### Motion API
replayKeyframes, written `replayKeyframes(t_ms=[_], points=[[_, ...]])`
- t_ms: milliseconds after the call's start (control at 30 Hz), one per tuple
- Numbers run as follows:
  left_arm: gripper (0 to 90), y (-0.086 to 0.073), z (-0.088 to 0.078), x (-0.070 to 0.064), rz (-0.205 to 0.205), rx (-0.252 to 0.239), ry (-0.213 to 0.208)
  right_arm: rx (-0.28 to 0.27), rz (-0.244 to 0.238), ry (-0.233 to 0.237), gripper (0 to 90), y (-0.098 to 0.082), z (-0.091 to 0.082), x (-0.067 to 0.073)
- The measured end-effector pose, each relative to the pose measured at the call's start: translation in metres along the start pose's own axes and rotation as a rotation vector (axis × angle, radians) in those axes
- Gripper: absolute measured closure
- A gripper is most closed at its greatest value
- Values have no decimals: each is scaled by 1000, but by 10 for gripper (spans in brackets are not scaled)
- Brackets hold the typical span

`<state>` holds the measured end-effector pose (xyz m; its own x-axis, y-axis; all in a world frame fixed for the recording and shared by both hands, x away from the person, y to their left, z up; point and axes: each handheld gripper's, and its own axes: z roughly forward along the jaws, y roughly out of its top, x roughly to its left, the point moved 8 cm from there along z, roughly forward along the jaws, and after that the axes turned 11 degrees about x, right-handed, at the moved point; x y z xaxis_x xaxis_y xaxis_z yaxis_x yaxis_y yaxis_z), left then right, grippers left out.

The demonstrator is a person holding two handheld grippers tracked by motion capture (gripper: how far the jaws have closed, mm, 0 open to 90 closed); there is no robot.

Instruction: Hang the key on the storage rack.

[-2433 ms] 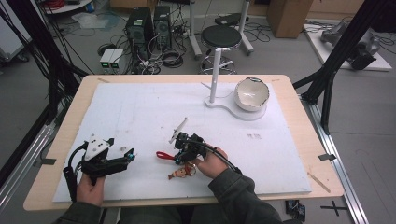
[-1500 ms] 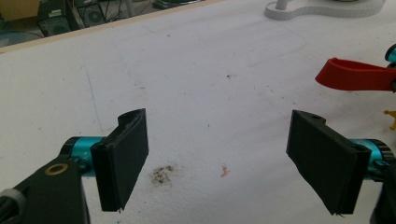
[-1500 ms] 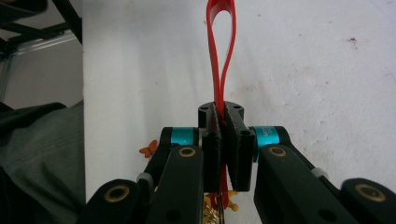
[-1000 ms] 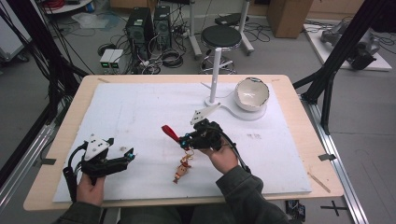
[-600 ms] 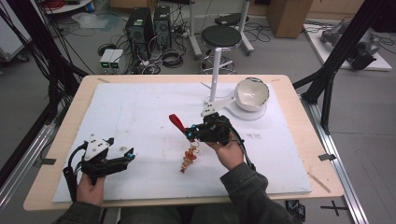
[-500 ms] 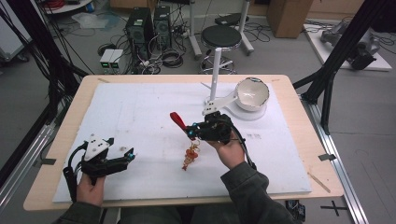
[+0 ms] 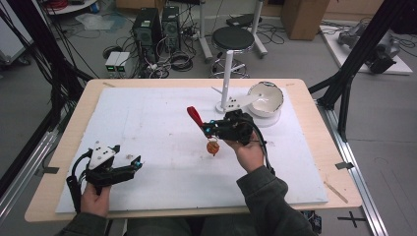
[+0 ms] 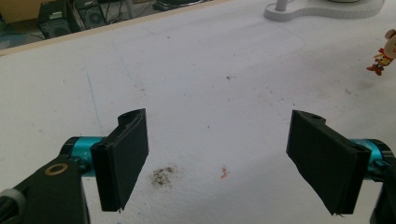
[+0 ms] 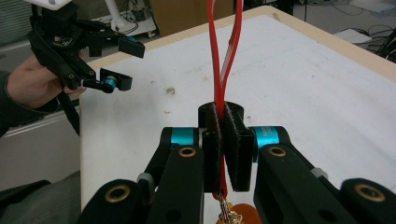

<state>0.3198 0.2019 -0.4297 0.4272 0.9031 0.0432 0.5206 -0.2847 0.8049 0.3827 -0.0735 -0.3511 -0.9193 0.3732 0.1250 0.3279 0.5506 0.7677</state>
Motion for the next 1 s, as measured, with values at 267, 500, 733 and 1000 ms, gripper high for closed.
replayKeyframes(t_ms=[267,500,733,1000], points=[[213,2,2,-2,0,-1,-3,-18,-5,-33,861,5,-12,-5],[213,4,5,-2,1,2,-8,-22,5,-66,861,8,-20,-11],[213,4,7,-2,-7,4,-7,-37,26,-100,861,8,-31,-25],[213,5,9,-4,-4,3,-13,-48,35,-162,861,12,-47,-41]])
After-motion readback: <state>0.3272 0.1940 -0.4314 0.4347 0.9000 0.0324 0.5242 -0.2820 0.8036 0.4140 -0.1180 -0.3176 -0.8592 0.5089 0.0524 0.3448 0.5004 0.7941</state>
